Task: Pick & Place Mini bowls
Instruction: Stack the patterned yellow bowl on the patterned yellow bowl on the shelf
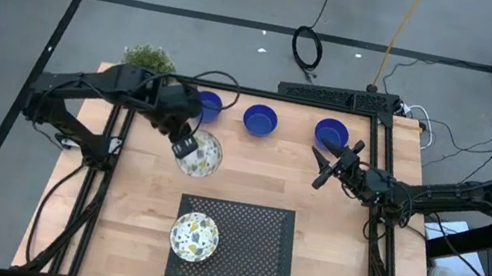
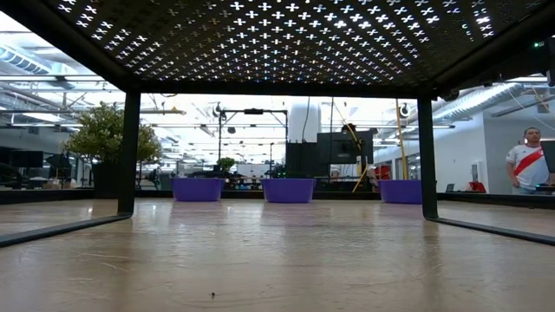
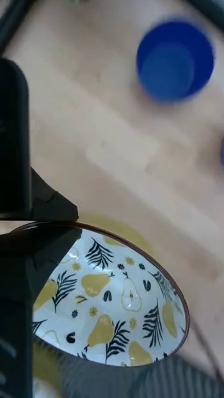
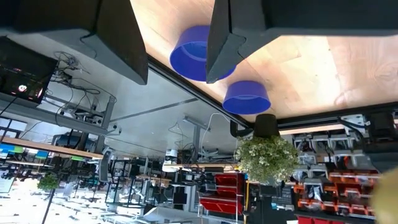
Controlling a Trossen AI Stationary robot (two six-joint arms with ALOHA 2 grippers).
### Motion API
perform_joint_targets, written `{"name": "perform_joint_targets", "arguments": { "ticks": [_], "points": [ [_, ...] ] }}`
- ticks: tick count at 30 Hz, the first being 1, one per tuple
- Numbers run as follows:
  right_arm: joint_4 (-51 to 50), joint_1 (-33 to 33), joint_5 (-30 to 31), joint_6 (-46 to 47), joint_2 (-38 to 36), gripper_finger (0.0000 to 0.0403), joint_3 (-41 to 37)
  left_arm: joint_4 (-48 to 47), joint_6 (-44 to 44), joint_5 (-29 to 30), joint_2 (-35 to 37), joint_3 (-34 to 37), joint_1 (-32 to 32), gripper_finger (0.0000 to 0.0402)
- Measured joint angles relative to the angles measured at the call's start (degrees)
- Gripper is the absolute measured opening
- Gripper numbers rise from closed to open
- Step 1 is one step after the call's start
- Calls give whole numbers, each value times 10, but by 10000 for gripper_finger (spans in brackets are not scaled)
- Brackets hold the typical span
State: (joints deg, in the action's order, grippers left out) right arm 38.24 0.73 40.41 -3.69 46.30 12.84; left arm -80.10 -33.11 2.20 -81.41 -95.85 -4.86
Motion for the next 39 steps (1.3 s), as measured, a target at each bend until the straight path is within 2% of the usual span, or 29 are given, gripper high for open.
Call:
{"name": "perform_joint_targets", "arguments": {
  "ticks": [9,13,23,32,39],
  "points": [
    [0,0,0,0,0,153,0,-11,-20,-102,-35,-90,82,7],
    [-2,0,0,0,0,153,0,4,3,-146,-65,-123,124,12],
    [-4,0,-1,0,0,153,0,-4,17,-161,-149,-148,189,14],
    [-8,0,-2,1,0,153,0,-30,18,-182,-196,-148,199,15],
    [-10,0,-2,1,0,153,0,-19,31,-183,-197,-141,199,9]
  ]
}}
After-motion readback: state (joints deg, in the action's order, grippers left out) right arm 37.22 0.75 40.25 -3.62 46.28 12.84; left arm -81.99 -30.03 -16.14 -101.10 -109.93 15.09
